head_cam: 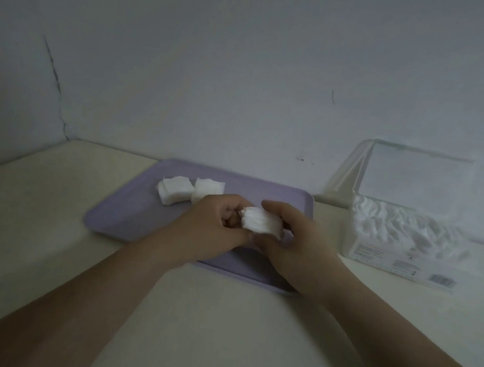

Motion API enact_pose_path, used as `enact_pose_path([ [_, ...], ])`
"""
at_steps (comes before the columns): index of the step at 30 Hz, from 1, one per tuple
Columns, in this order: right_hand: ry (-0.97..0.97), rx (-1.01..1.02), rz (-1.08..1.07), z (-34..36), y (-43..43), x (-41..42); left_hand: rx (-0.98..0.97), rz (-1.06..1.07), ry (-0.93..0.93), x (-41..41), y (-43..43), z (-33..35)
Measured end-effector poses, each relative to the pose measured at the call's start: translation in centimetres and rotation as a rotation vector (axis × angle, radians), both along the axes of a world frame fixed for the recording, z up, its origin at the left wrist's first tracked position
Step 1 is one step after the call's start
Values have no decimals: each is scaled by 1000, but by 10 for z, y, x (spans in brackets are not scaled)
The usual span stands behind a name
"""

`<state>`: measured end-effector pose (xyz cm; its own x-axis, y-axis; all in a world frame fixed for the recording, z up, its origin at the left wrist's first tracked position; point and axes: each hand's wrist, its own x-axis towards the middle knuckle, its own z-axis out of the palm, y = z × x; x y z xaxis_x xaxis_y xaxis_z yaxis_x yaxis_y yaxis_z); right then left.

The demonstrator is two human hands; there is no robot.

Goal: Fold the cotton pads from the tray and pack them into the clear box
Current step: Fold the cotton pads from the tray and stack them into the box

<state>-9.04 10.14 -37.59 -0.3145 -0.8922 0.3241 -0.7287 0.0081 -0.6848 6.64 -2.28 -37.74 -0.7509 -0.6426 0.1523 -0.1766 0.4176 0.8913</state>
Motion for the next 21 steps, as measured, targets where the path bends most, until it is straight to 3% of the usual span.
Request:
enact_pose_path([
  [2,10,-70,-44,-2,-1,-6,-63,128,22,1,-7,4],
  [5,-52,-122,-117,-9,-1,-8,-463,443,-156,7,-25,14],
  [6,-79,-127,-132,-11,-1,-9,-560,463,-281,9,-29,15],
  [8,-116,-158,-150,-12,-1,-9,-576,430,-519,8,-28,17],
  [10,-132,-190,-170,-11,1,-10,-563,383,-602,5,-20,16],
  [15,-241,-184,-204,-11,1,-16,-566,250,-434,8,-3,9],
  [21,-263,-165,-184,-14,0,-19,-309,329,-80,12,10,-1],
])
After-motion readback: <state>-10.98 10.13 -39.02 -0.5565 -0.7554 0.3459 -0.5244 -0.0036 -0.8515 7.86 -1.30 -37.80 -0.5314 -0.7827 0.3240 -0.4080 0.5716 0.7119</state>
